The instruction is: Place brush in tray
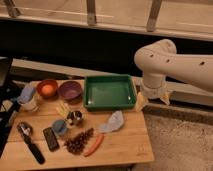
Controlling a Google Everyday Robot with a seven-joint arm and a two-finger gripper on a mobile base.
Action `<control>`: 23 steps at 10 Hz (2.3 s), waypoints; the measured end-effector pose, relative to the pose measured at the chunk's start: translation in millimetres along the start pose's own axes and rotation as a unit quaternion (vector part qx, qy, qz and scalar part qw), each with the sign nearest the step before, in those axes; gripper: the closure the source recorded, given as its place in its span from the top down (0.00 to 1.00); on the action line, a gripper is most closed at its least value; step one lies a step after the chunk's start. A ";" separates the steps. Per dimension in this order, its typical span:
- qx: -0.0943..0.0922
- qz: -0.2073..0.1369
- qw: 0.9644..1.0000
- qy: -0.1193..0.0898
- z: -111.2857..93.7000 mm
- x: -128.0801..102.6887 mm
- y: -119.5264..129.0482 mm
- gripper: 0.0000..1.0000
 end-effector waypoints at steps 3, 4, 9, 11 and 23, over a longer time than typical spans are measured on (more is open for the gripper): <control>0.004 -0.030 0.999 -0.014 -5.8 0.0 3.4 0.80; 0.005 -0.051 0.998 -0.024 -10.3 -1.6 10.4 0.80; -0.020 -0.158 0.984 -0.084 -57.8 -23.3 127.8 0.80; -0.066 -0.181 0.974 -0.116 -84.9 -19.3 181.7 0.80; -0.119 -0.237 0.947 -0.181 -104.3 -30.9 314.1 0.80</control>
